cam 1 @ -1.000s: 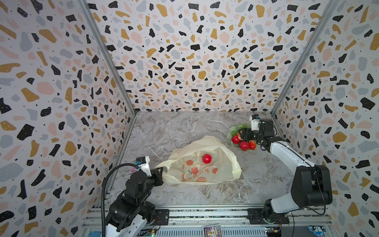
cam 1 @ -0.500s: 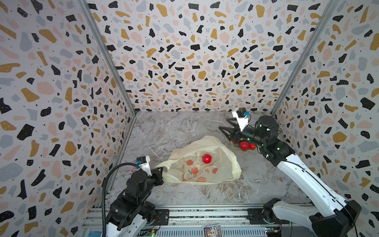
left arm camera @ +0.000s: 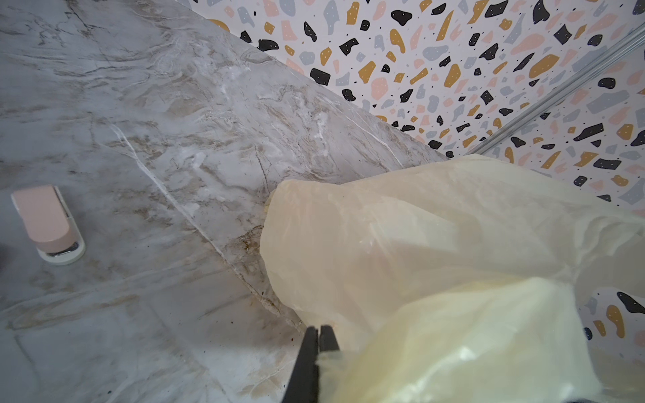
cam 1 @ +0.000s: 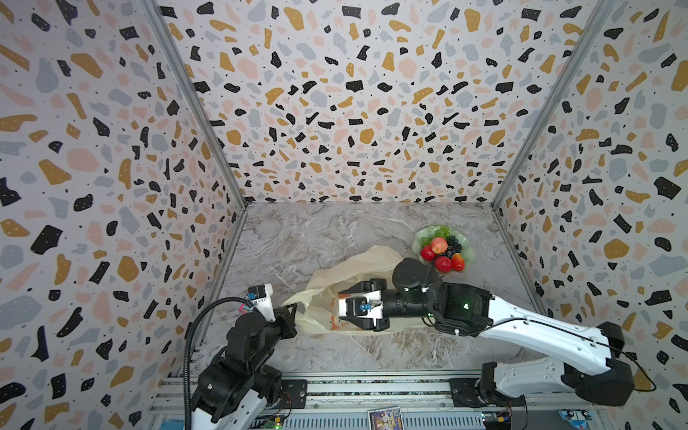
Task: Take fruits out of the plastic bag
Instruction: Take out the fake fruit from the plastic bag.
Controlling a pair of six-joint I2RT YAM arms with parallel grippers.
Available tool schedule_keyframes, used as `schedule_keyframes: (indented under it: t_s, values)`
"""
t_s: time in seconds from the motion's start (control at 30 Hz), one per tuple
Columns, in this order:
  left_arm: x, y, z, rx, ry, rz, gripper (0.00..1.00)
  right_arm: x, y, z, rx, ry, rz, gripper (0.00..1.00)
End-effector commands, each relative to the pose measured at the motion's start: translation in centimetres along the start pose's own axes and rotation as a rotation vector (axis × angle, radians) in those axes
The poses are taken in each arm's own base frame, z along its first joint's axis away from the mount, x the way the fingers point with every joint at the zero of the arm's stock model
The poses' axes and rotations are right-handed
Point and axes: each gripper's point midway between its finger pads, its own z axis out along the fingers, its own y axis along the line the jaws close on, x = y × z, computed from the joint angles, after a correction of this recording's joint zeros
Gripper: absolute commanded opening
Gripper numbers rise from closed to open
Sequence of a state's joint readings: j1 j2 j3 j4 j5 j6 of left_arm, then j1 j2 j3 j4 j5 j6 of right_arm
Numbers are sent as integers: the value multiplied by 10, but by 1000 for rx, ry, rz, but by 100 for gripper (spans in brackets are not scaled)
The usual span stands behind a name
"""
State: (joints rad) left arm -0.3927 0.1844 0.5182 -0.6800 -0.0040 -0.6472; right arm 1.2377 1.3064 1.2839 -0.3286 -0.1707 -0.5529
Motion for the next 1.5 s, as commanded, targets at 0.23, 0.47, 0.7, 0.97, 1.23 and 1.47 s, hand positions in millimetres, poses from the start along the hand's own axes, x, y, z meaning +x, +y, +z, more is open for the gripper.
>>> schedule_keyframes:
  t_s: [0.23,0.47,0.7,0.97,1.23,1.47]
  values:
    - [-5,-4,-1,24,-29,8,7,96,-18,28,126,379,-36,53]
    - [-5,-4,-3,28,-40,7,7,129,-42,28,186,389,96,56]
    - [-4,-2,1,16,-25,2,8,170,-49,41,225,494,124,66]
    - [-4,-2,0,17,-27,2,8,202,-51,53,227,560,139,75]
    - [-3,-2,1,15,-22,2,8,223,-54,61,225,599,154,81]
    - [-3,-2,1,17,-24,2,9,231,-58,68,236,610,193,82]
